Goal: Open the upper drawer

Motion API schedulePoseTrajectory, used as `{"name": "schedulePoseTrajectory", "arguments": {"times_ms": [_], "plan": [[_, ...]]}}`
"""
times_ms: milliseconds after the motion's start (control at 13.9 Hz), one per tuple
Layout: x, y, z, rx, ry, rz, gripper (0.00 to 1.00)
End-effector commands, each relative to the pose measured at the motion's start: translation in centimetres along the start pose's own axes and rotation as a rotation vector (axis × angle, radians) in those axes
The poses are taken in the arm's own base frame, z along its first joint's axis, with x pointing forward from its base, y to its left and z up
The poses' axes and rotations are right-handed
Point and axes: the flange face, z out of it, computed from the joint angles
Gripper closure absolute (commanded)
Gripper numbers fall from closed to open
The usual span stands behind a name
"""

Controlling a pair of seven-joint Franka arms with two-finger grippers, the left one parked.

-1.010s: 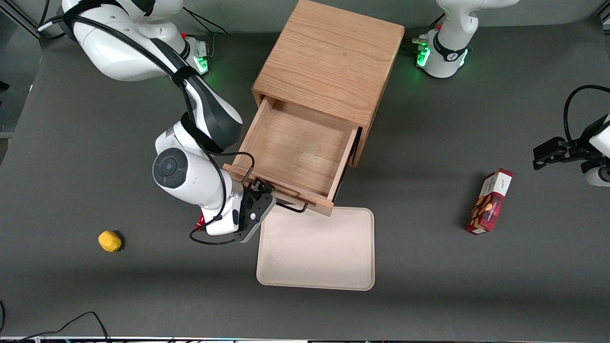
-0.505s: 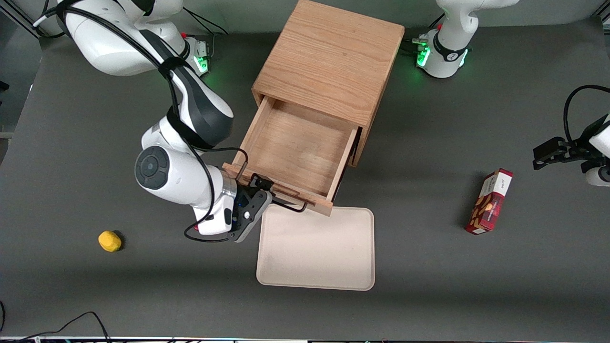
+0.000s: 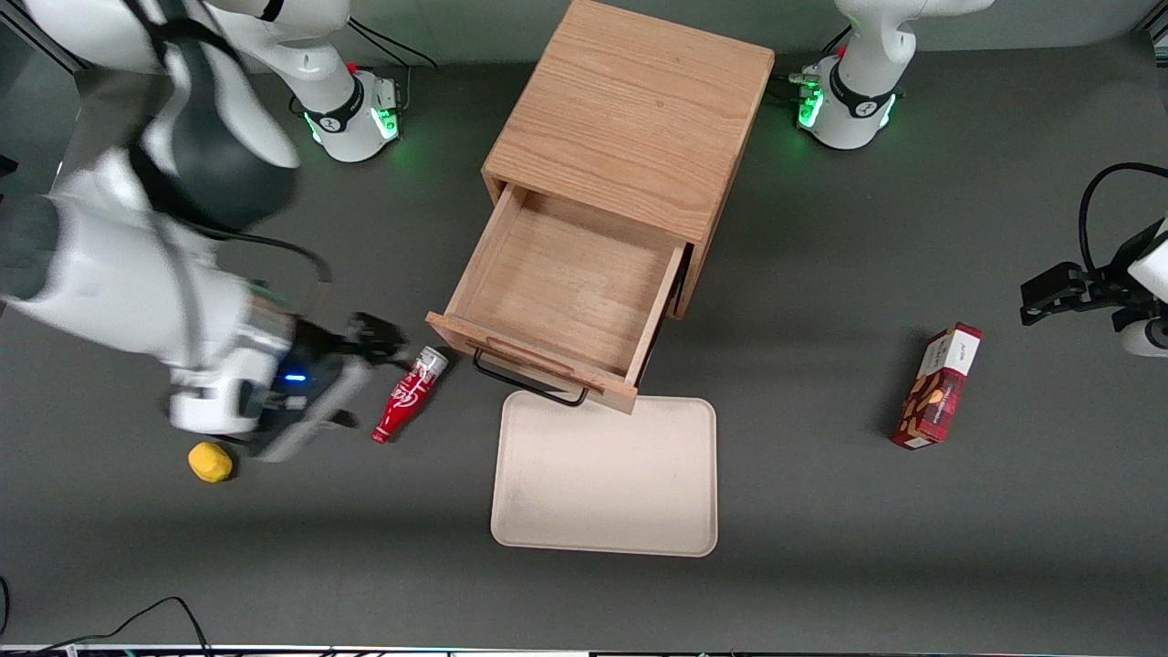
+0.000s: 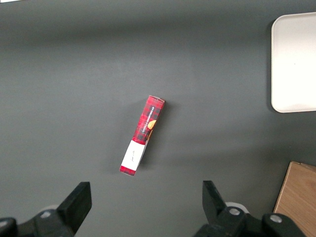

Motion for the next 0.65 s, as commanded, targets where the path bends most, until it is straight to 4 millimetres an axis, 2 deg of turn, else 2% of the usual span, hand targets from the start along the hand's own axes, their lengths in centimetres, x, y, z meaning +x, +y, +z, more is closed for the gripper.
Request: {"name": "schedulePoseTrajectory", "arguments": {"times_ms": [0, 144, 289, 433, 577], "plan": [[-7.4, 4.6, -4.9, -0.01, -0.055, 0.232, 0.0], [-12.5, 7.0, -8.1, -0.058, -0.103, 0.371, 0.0], [-17.1, 7.4, -9.4, -0.136, -0.127, 0.601, 0.0], [-19.1, 7.3, -10.4, -0.234, -0.142, 0.658, 0.0], [-19.6, 7.5, -10.8, -0.244, -0.145, 0.664, 0.0]]}}
